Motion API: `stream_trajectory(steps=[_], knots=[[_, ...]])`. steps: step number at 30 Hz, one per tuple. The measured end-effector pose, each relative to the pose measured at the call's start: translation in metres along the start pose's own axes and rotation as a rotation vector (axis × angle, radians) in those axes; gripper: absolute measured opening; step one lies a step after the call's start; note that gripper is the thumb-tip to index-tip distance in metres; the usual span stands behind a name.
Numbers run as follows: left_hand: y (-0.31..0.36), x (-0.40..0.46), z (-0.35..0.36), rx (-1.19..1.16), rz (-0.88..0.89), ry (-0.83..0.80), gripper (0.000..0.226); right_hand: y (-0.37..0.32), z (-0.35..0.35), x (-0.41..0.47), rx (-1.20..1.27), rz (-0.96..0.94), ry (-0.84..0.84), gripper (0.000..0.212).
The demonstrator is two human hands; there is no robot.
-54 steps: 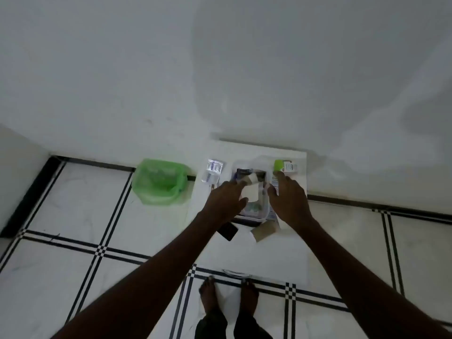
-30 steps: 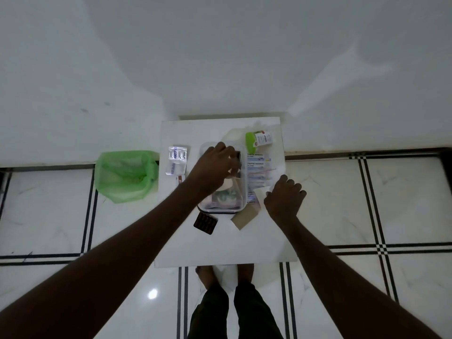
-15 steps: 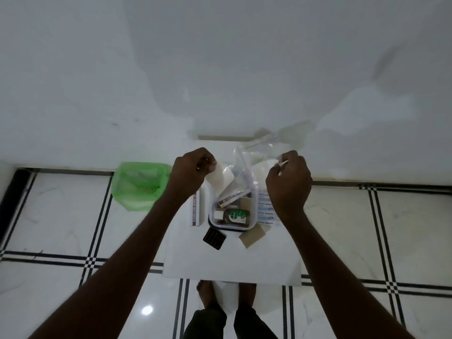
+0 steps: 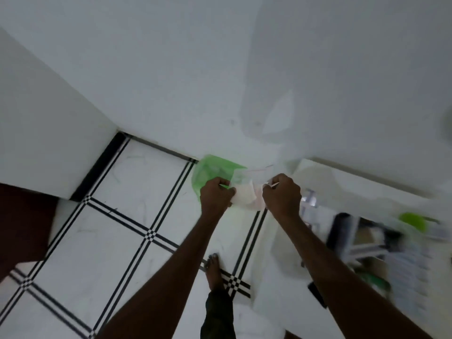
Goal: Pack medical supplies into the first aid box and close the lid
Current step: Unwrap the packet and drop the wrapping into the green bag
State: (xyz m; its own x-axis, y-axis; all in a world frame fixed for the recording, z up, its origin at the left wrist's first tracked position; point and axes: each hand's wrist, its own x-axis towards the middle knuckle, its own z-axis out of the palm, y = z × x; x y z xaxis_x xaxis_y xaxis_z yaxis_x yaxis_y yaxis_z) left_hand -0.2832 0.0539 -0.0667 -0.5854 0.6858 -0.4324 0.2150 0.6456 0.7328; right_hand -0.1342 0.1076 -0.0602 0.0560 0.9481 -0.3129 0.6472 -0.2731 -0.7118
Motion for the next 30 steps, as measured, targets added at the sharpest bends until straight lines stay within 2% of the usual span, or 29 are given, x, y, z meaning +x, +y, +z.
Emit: stream_trajectory(steps=[6, 8, 12, 16, 19, 22, 25, 30], knots=[[-0.107, 0.139, -0.009, 0.147, -0.132, -0.021, 0.03, -0.001, 0.172, 0.054, -0.111, 0.157, -0.128, 0.022], [-0.147, 0.183, -0.001, 0.19, -0.177, -0.036, 0.033, 0.014, 0.23, 0.077, -0.09, 0.257, -0.168, 0.025], [-0.213, 0.259, 0.023, 0.251, -0.218, -0.079, 0.04, 0.052, 0.32, 0.126, -0.017, 0.476, -0.26, 0.012], [-0.257, 0.33, 0.059, 0.301, -0.233, -0.137, 0.039, 0.105, 0.396, 0.182, 0.111, 0.638, -0.249, 0.02], [-0.275, 0.372, 0.084, 0.307, -0.263, -0.195, 0.018, 0.127, 0.429, 0.206, 0.348, 0.76, -0.261, 0.012], [-0.291, 0.396, 0.101, 0.213, -0.339, -0.208, 0.018, 0.135, 0.445, 0.214, 0.477, 0.823, -0.268, 0.01], [-0.296, 0.396, 0.102, 0.192, -0.313, -0.209, 0.012, 0.14, 0.442, 0.211, 0.51, 0.859, -0.254, 0.013], [-0.257, 0.344, 0.072, 0.04, -0.199, -0.228, 0.027, 0.106, 0.389, 0.185, 0.551, 0.8, -0.223, 0.021]])
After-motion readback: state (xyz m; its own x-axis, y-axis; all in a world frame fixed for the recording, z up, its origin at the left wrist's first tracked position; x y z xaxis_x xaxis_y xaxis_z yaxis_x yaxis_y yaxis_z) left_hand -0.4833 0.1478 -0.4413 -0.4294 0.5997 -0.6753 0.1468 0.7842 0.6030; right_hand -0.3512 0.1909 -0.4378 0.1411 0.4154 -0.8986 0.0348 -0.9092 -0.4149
